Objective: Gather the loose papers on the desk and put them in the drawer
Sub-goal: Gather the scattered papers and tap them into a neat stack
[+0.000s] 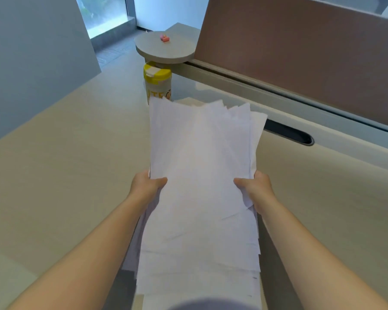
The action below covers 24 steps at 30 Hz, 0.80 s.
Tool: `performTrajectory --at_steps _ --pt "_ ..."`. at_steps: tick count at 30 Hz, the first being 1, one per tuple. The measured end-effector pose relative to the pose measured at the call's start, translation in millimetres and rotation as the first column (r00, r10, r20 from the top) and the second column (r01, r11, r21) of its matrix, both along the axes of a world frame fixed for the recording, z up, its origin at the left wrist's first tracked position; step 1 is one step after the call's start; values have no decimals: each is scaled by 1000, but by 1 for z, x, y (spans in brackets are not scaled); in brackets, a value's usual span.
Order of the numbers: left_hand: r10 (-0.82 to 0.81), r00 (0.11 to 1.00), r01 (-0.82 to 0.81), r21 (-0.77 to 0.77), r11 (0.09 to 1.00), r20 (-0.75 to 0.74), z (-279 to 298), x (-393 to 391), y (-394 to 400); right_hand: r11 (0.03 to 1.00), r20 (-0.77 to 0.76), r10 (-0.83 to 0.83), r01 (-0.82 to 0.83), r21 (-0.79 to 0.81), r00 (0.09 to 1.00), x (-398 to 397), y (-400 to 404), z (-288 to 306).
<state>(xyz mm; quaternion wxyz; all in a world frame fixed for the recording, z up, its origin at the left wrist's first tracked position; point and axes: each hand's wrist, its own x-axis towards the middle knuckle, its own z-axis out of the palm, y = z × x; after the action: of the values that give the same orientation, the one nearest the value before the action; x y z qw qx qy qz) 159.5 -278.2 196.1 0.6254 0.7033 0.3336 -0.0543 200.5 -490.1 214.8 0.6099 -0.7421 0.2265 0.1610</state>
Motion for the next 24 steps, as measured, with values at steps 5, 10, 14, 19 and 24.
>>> performTrajectory --at_steps 5,10,14,19,24 --pt "4 963 -17 47 999 268 58 19 11 1000 242 -21 17 18 970 11 10 60" --pt "25 881 -32 7 999 473 113 32 10 999 409 -29 10 48 912 17 9 119" --pt "60 832 -55 -26 998 552 143 36 9 997 489 -52 20 70 871 22 8 150" --pt "33 781 -30 -14 999 624 162 42 11 994 561 -57 -4 107 826 29 7 167" --pt "12 796 45 -78 996 606 140 36 12 990 454 -24 -42 136 891 29 -6 144"
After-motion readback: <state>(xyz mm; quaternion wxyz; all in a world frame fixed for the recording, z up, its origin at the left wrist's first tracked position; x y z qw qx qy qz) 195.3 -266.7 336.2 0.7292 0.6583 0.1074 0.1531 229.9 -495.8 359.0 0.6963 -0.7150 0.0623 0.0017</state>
